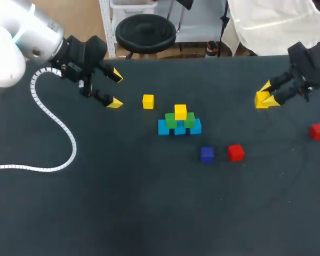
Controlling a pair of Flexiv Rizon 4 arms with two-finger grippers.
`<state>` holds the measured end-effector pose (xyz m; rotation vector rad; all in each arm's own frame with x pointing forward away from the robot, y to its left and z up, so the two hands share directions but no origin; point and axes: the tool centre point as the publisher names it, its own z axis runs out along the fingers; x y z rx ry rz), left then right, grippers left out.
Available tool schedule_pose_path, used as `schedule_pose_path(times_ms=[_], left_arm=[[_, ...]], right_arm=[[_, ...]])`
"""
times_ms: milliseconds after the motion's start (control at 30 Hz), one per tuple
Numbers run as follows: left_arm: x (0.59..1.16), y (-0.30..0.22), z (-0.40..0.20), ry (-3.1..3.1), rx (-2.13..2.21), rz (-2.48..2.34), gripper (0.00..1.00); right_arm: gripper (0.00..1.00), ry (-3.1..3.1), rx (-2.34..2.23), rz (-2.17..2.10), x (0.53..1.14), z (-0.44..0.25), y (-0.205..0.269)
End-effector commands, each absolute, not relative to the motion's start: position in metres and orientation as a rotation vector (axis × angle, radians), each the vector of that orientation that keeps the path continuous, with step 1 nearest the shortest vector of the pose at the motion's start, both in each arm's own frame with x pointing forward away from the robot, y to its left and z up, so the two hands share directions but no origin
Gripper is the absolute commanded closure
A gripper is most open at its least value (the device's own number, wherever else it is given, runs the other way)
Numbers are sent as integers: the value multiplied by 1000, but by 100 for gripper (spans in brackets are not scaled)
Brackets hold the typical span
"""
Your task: Place the blue cubes, place green cubes on the blue cubes, place the yellow cubes on the green cubes, then place the red cubes on the yellow cubes, and place purple cube on the red cubes.
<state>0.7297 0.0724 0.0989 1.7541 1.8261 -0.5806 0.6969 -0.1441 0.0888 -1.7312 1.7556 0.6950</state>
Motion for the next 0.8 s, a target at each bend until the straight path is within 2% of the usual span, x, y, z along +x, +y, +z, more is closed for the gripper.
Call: schedule_pose_path(times_ms=[33,367,600,800], left_arm=[[731,73,99,1825,1757,-582,0],[731,73,99,1825,1757,-582,0],[731,73,99,1825,1757,-582,0],[731,73,99,1825,1757,-582,0]], right_arm=[[100,1695,-1753,755,704,93,-102],[100,1685,-1754,803,691,102,-44],[100,1699,-1776,829,683,106,-21],[100,1673,-1794,834,683,107,-20]])
